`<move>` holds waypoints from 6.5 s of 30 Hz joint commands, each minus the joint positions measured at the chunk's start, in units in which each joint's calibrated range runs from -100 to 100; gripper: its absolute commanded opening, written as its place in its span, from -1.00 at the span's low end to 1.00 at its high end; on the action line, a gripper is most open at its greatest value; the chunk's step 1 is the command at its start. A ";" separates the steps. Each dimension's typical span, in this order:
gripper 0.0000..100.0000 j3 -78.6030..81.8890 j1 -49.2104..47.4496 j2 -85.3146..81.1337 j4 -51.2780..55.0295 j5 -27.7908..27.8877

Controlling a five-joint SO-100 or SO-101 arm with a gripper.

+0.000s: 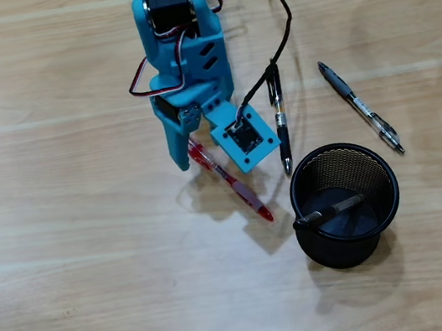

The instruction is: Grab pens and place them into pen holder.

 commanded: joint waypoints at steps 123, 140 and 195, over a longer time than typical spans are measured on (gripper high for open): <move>-0.96 21.09 -0.62 -1.67 -17.26 -7.05; -0.96 21.36 -0.62 -30.62 -17.17 -7.05; -0.81 14.03 -19.91 -20.86 -47.78 -14.07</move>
